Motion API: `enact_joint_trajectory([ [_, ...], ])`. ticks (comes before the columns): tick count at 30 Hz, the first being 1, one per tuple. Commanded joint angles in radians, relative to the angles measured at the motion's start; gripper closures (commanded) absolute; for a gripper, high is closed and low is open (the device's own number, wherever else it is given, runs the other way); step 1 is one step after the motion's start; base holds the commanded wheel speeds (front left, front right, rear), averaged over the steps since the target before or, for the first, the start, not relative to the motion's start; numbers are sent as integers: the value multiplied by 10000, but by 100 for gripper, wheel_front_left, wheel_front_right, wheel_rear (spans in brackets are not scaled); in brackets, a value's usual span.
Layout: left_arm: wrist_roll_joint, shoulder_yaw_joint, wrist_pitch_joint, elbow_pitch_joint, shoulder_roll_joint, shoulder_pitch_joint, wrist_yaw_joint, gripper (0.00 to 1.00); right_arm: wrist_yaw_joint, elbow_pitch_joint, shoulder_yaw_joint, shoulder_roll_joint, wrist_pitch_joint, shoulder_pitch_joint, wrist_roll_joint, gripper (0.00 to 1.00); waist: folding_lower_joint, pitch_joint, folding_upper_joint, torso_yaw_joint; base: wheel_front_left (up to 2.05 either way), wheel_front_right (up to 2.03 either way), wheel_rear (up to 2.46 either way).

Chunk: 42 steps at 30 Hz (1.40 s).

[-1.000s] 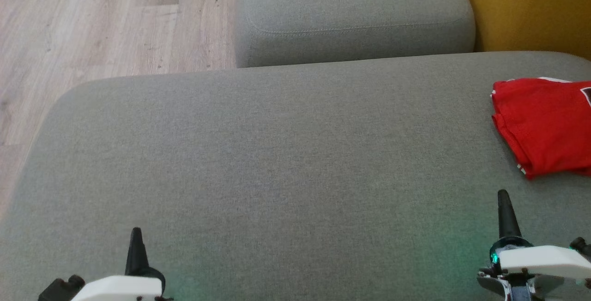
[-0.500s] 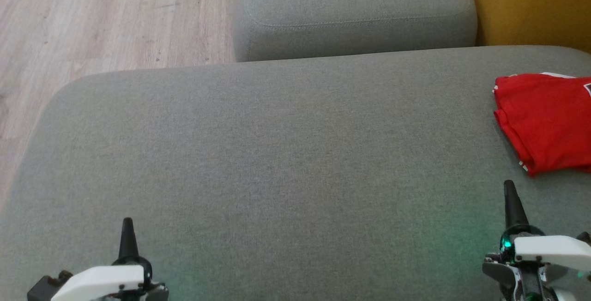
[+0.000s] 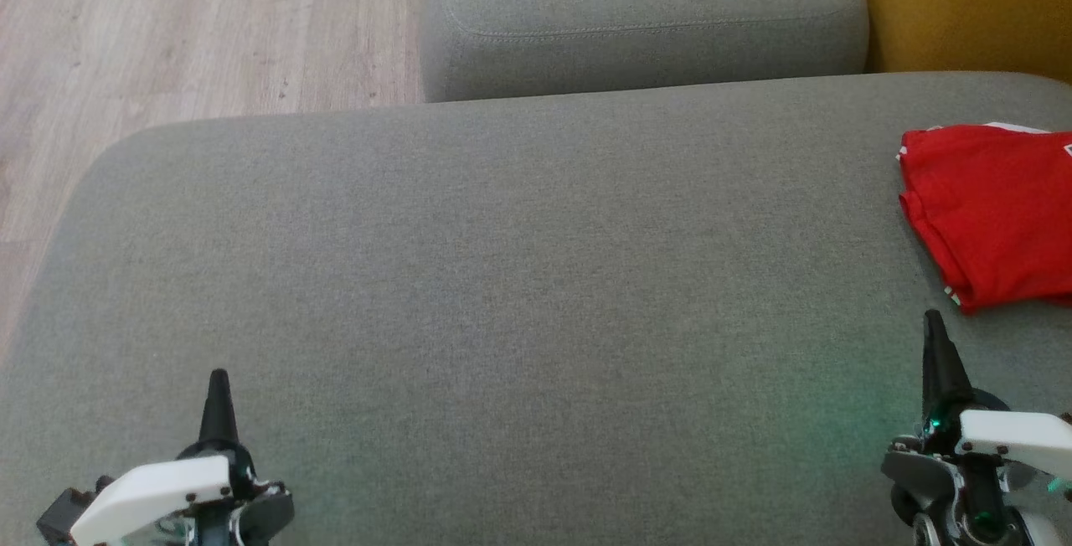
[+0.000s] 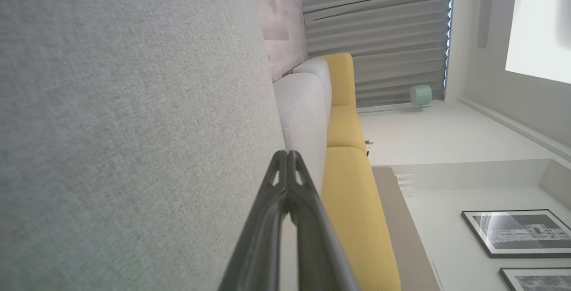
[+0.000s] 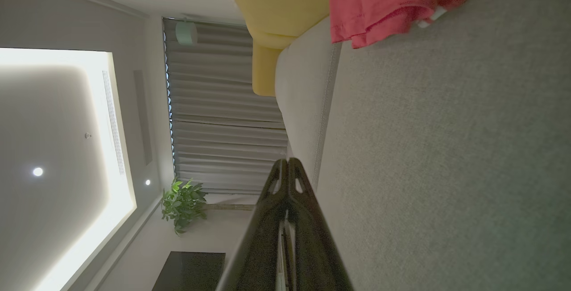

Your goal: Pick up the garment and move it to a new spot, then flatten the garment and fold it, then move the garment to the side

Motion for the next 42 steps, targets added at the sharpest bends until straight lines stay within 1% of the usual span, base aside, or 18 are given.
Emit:
enact_joint_trajectory([
  [1,-289,425,101,-241,112,-592,-125,100,74,-269,133,-182,101,-608,347,100,0,18,0,0,0,0,0],
  [10,-1283,695,365,-163,98,-860,-320,100,79,-182,-20,-175,361,-881,1383,100,0,128,0,-4,0,0,0],
  [42,-1173,826,470,-156,4,-870,-320,100,79,-172,-148,-85,464,-892,1276,100,0,128,0,-4,0,0,0],
])
